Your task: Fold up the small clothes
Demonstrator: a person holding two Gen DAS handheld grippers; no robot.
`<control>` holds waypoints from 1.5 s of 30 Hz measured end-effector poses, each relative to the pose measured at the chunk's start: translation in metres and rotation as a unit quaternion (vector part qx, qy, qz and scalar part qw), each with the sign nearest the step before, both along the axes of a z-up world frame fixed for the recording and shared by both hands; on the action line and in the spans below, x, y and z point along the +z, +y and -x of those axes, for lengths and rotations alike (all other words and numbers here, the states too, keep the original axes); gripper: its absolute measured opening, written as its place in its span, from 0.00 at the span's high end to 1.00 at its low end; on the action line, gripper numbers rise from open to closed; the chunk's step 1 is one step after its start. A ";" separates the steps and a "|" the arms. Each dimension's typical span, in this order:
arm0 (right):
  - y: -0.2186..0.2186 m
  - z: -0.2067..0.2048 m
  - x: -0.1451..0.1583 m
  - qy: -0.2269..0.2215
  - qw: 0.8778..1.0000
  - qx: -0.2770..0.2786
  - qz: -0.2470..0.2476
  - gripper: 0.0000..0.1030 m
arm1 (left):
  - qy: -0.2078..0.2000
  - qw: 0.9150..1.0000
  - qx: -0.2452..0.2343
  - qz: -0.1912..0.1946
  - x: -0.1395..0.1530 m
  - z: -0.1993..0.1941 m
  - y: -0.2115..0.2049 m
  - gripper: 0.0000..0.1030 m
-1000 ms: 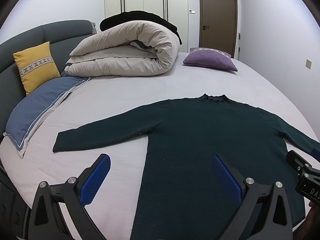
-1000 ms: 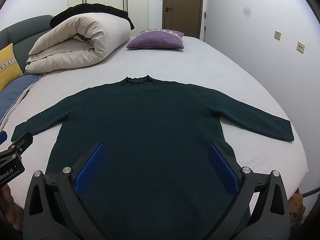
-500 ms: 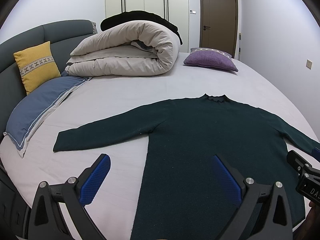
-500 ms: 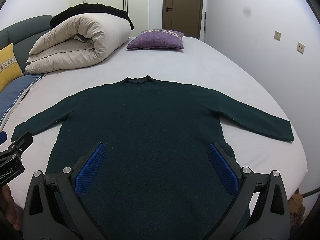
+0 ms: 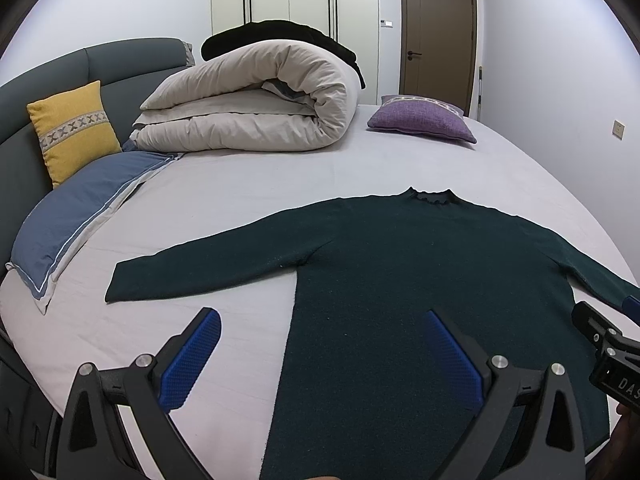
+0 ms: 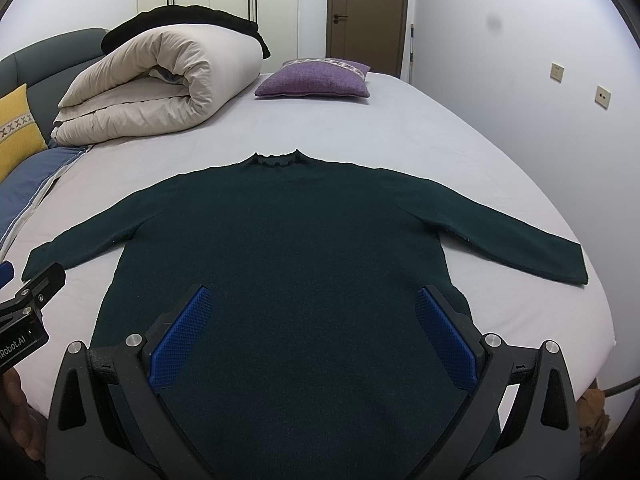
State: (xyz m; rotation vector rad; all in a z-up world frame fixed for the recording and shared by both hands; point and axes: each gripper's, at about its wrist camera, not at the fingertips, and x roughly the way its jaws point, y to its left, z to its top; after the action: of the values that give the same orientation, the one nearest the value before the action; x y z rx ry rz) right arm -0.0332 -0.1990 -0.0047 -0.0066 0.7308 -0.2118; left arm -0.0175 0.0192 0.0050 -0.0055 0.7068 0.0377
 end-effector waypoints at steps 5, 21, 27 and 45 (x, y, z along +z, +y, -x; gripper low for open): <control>0.001 -0.001 -0.001 0.001 1.000 0.000 0.000 0.00 | 0.000 1.000 0.000 0.001 -0.001 0.000 -0.001 0.00; -0.002 -0.007 -0.008 0.011 1.000 0.000 -0.001 0.00 | 0.011 1.000 -0.002 0.010 -0.009 -0.010 -0.006 0.00; -0.013 -0.016 -0.011 0.016 1.000 0.000 -0.015 0.00 | 0.016 0.999 -0.033 0.029 -0.012 -0.013 -0.013 0.00; -0.429 0.047 -0.090 -0.082 0.864 -0.305 -0.392 0.32 | 0.061 0.979 -0.167 0.095 -0.054 -0.068 -0.067 0.00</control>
State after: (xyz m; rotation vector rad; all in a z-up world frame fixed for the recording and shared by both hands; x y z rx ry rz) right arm -0.0805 -0.6284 -0.0945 1.0255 0.5859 -0.4991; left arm 0.0502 -0.0482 -0.0488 -0.0678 0.8249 -0.3543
